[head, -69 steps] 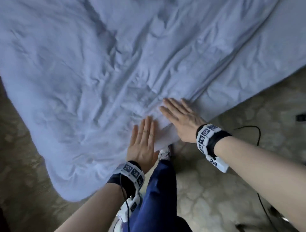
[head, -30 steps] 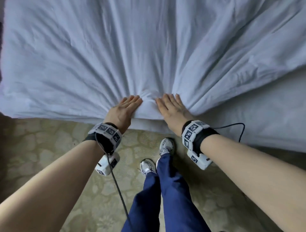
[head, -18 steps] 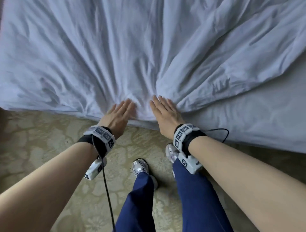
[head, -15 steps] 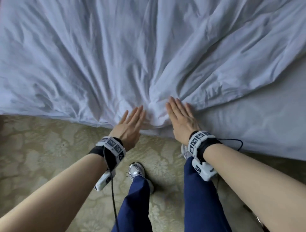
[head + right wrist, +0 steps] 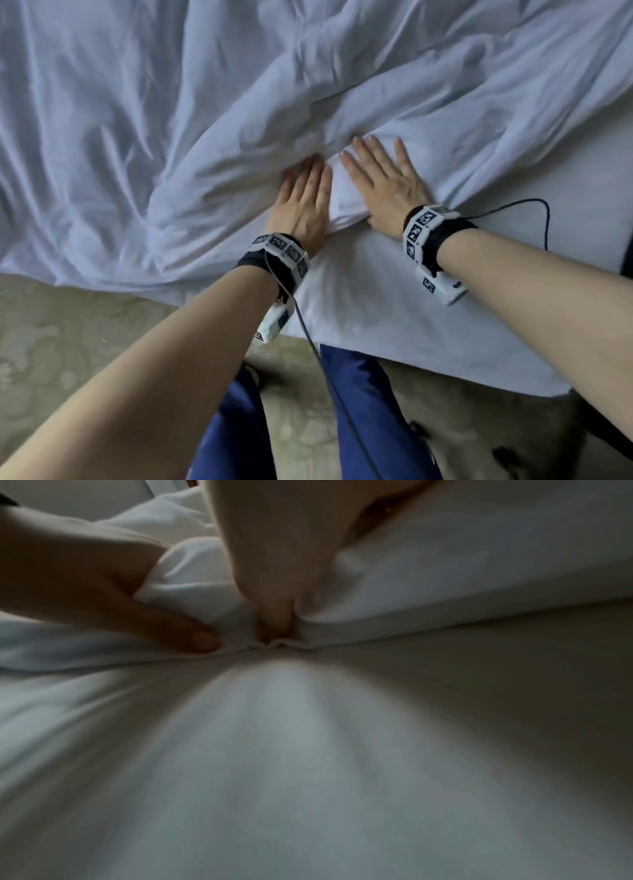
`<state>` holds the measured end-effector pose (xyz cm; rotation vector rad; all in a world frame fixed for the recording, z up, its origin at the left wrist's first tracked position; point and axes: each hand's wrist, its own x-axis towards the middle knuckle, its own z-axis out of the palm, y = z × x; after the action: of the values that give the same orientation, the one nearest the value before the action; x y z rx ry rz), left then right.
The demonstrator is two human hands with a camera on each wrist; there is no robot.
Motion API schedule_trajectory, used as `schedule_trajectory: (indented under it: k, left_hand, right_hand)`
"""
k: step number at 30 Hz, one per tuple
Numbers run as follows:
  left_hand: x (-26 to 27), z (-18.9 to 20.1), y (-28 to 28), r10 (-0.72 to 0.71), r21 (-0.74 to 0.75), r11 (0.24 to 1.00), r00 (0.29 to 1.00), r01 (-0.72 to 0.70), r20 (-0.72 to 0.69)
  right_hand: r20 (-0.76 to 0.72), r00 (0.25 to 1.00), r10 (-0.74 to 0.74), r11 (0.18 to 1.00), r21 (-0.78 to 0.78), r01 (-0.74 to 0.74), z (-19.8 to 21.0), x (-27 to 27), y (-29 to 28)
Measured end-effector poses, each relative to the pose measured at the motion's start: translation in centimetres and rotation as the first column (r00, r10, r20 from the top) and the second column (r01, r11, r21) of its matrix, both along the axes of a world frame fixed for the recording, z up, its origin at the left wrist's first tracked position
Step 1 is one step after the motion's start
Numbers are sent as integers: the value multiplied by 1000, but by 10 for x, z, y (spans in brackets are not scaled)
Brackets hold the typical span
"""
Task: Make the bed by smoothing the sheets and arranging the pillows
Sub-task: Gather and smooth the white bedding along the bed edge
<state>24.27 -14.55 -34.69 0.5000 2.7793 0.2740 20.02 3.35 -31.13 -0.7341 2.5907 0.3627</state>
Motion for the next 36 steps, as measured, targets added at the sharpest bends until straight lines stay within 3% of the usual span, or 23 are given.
schedule_trajectory:
  k: [3,6,9,12,14,20,24,27,33,36]
  left_hand:
    - [4,-2,8,-4,-16,1000,1000,4,3]
    - [3,3,8,29,69,997,999,-31,32]
    - [-3,25,11,99,136,985,993,-107,61]
    - [1,49,15,155,40,985,962,-168,226]
    - [16,57,19,147,48,985,955,-165,258]
    - [100,82,40,24,56,998,981,-36,192]
    - [131,91,8,26,130,991,998,-33,59]
    - [145,95,-19,-36,171,985,999,40,-29]
    - [162,66,2,55,50,997,982,-65,178]
    - [179,53,31,65,51,996,981,-76,185]
  right_hand:
    - [49,998,29,988,-154,-21,-12,-1,10]
    - [126,991,-32,947,-314,71,-10,-3,7]
    - [176,982,-71,948,-294,121,6,-5,2]
    - [167,977,-133,954,-245,172,33,5,5]
    - [175,975,-137,962,-211,173,47,23,11]
    - [266,939,-217,950,-164,266,64,130,38]
    - [231,933,-277,904,-268,335,70,174,5]
    - [219,935,-280,879,-333,342,70,192,-19]
    - [290,931,-223,912,-274,304,49,208,-6]
    - [177,978,-112,935,-315,164,26,213,40]
